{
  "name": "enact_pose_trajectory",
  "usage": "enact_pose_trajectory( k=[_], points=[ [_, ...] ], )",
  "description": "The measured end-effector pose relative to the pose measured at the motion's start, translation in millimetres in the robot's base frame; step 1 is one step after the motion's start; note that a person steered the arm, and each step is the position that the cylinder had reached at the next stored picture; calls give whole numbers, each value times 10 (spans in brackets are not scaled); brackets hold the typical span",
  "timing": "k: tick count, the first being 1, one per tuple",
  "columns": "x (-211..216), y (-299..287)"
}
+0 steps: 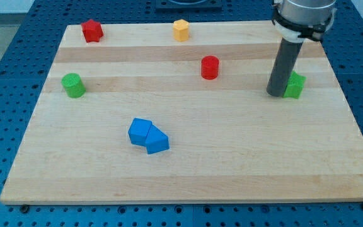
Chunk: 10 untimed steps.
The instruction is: Keep arm vertically below red circle
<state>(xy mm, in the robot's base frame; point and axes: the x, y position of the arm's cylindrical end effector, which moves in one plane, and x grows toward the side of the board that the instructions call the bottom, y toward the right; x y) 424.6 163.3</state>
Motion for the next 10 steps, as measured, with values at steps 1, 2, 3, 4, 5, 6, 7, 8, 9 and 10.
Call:
enact_pose_trajectory(
  k=[1,2,3,4,5,6,7,8,9,10],
  points=[
    [338,-19],
    [478,-19],
    [481,-19],
    [481,-19],
    [560,-79],
    [790,-295],
    [984,-682],
    [989,-1083],
    [989,-1396],
    [993,-1702]
  ],
)
